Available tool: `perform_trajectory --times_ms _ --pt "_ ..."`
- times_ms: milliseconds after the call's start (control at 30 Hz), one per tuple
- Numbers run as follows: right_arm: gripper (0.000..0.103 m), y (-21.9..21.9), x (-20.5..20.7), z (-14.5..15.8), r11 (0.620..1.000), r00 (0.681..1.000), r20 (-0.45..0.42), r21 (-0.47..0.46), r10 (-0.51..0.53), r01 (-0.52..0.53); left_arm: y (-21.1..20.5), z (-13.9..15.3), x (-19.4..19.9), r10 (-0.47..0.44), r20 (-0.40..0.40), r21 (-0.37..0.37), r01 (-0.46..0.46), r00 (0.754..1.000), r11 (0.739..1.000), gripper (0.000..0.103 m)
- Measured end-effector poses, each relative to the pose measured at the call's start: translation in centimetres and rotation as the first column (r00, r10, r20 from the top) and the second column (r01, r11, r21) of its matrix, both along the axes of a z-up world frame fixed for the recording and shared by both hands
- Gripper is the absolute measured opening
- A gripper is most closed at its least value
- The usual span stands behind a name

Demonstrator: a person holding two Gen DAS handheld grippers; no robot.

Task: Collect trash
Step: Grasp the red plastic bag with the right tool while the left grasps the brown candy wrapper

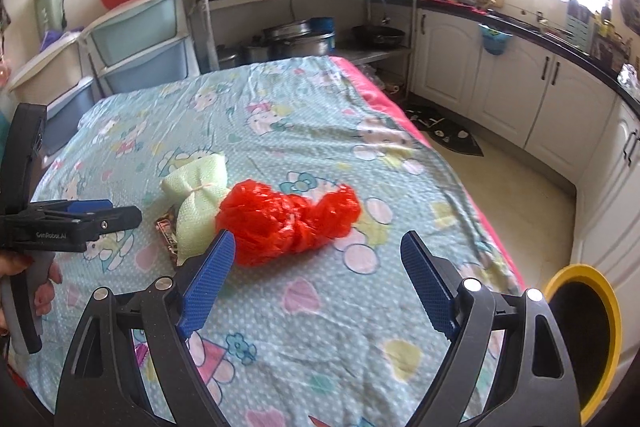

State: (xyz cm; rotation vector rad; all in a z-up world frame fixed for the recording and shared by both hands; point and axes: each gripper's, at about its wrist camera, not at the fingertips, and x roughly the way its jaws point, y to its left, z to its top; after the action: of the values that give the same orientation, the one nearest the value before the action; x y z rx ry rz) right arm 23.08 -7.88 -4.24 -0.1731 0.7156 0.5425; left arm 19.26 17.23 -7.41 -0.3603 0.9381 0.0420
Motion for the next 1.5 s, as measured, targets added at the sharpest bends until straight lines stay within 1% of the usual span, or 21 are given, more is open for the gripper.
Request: perform_trajectory --times_ms 167,267,300,367,467,600,733,800,833,867,1000,1033,1067,1100,1200,1300,1500 --pt "0.082 1.9 1.1 -1.0 0.999 0.999 -0.017 -0.023 0.044 -0.045 0.6 -1.3 0.6 -0.002 -0.028 -0.060 0.000 1.000 0.998 0.074" --pt "0.082 2.7 1.6 -1.6 0.997 0.997 -0.028 -0.040 0.065 -0.066 0.7 -1.9 1.0 -0.005 -0.040 -0.102 0.001 0.999 0.995 0.068" --pt "0.082 2.9 1.8 -1.7 0.997 0.997 -0.029 -0.043 0.070 -0.072 0.7 -2.0 1.1 -0.005 -0.042 -0.109 0.000 0.999 0.994 0.067" --pt "0.082 3.4 2.0 -2.0 0.995 0.996 -0.031 -0.052 0.083 -0.084 0.8 -2.2 1.4 -0.006 -0.044 -0.126 0.001 0.999 0.992 0.062" --pt "0.082 3.9 2.5 -2.3 0.993 0.994 -0.039 -0.059 0.098 -0.100 0.7 -2.4 1.8 -0.011 -0.045 -0.130 0.005 0.999 0.992 0.056" --pt "0.080 4.2 3.0 -2.8 0.991 0.992 -0.054 -0.067 0.112 -0.116 0.5 -2.7 2.4 -0.012 -0.050 -0.129 0.006 0.999 0.992 0.053" --pt "0.078 4.7 3.4 -3.4 0.988 0.989 -0.080 -0.073 0.126 -0.132 0.2 -3.0 2.8 -0.018 -0.056 -0.112 0.012 0.998 0.994 0.048" --pt "0.074 4.9 3.5 -3.7 0.987 0.987 -0.094 -0.078 0.133 -0.141 0.1 -3.1 2.9 -0.018 -0.060 -0.100 0.012 0.998 0.995 0.045" --pt "0.073 5.0 3.5 -3.9 0.986 0.985 -0.100 -0.078 0.138 -0.146 0.2 -3.1 3.0 -0.018 -0.062 -0.094 0.012 0.998 0.996 0.041" --pt "0.070 5.0 3.6 -4.0 0.986 0.984 -0.107 -0.079 0.141 -0.150 0.1 -3.2 3.0 -0.017 -0.064 -0.079 0.012 0.998 0.997 0.037" --pt "0.058 5.2 3.8 -4.7 0.984 0.980 -0.136 -0.089 0.143 -0.156 -0.3 -3.3 3.3 -0.022 -0.072 -0.035 0.020 0.997 0.999 0.031" --pt "0.057 5.3 3.8 -4.8 0.984 0.980 -0.141 -0.093 0.141 -0.155 -0.4 -3.3 3.3 -0.025 -0.073 -0.025 0.023 0.997 0.999 0.028" --pt "0.053 5.3 3.8 -4.9 0.984 0.980 -0.143 -0.095 0.139 -0.154 -0.5 -3.3 3.3 -0.028 -0.073 -0.014 0.027 0.997 1.000 0.026" --pt "0.048 5.3 3.9 -5.0 0.984 0.979 -0.146 -0.094 0.139 -0.154 -0.7 -3.3 3.3 -0.033 -0.073 -0.003 0.033 0.997 0.999 0.025" --pt "0.041 5.1 3.9 -5.2 0.985 0.979 -0.155 -0.088 0.134 -0.149 -1.0 -3.2 3.2 -0.046 -0.071 0.027 0.048 0.996 0.998 0.022" --pt "0.035 4.7 4.0 -5.3 0.987 0.978 -0.164 -0.075 0.130 -0.144 -1.2 -3.0 3.1 -0.061 -0.068 0.035 0.063 0.996 0.997 0.020" --pt "0.029 4.3 3.9 -5.3 0.987 0.978 -0.164 -0.069 0.130 -0.142 -1.1 -2.9 2.6 -0.090 -0.063 0.022 0.092 0.994 0.996 0.018"
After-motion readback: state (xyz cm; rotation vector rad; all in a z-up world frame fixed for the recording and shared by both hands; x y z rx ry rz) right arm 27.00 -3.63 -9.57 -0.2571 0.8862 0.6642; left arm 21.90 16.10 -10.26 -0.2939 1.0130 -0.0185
